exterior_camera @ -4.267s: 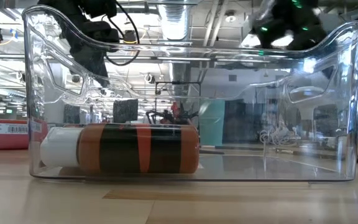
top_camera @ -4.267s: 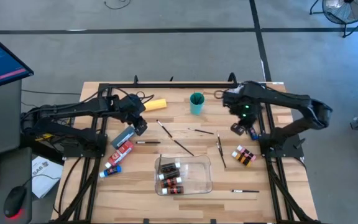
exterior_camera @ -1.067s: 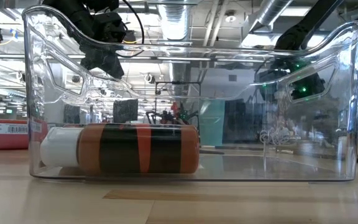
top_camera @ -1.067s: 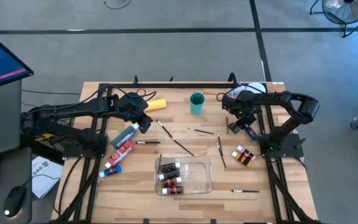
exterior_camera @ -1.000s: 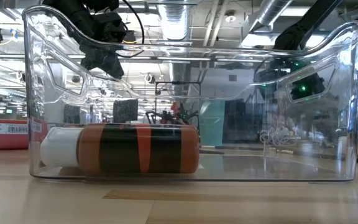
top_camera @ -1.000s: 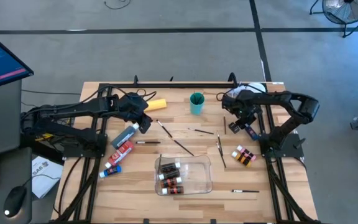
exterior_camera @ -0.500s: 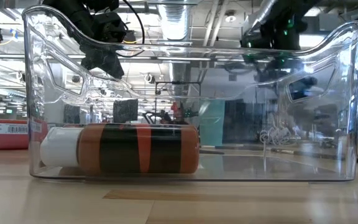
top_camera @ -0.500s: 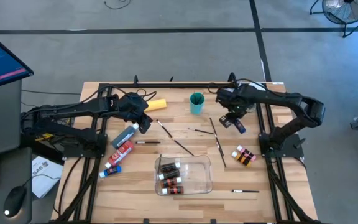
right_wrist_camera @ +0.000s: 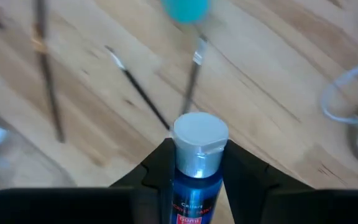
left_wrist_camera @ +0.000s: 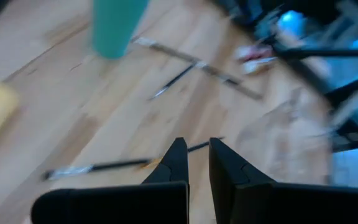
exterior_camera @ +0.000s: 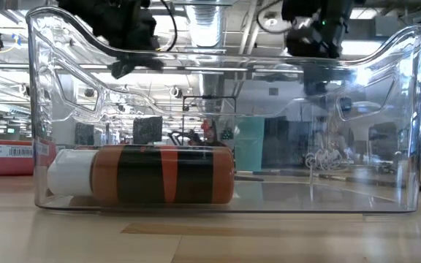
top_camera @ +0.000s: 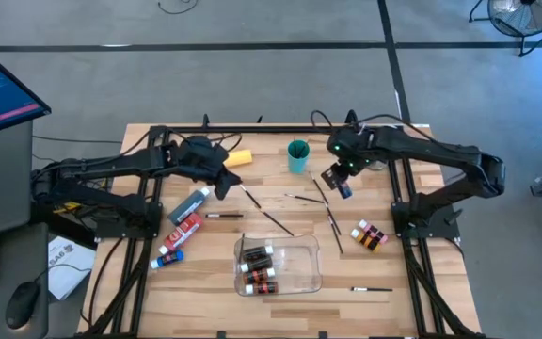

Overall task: Pick & Place Paint Supplies
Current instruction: Put the blue paint bottle into the transparent bin

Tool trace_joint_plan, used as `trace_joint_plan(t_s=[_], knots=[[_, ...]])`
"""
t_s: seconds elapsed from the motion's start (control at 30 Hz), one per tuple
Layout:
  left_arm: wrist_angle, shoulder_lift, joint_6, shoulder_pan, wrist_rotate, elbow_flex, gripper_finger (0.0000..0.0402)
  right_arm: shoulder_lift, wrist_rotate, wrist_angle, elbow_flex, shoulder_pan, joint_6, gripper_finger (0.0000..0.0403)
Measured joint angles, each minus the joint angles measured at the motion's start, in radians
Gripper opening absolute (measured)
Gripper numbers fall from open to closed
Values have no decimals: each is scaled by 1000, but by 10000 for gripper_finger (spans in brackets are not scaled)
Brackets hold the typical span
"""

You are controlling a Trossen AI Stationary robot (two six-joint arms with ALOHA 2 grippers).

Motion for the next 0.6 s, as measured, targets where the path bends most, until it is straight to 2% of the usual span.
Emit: trace_joint_plan(t_s=[0.37,0.5,0.6], knots=[[297,0,-65,-5,182,-11,2,-59,-22,233,47,120,98,102],[646,0,-202,-16,281,-125,2,-74,-22,339,67,159,107,102],[930,18,-344,-38,265,-228,2,-81,-22,405,80,185,107,102]])
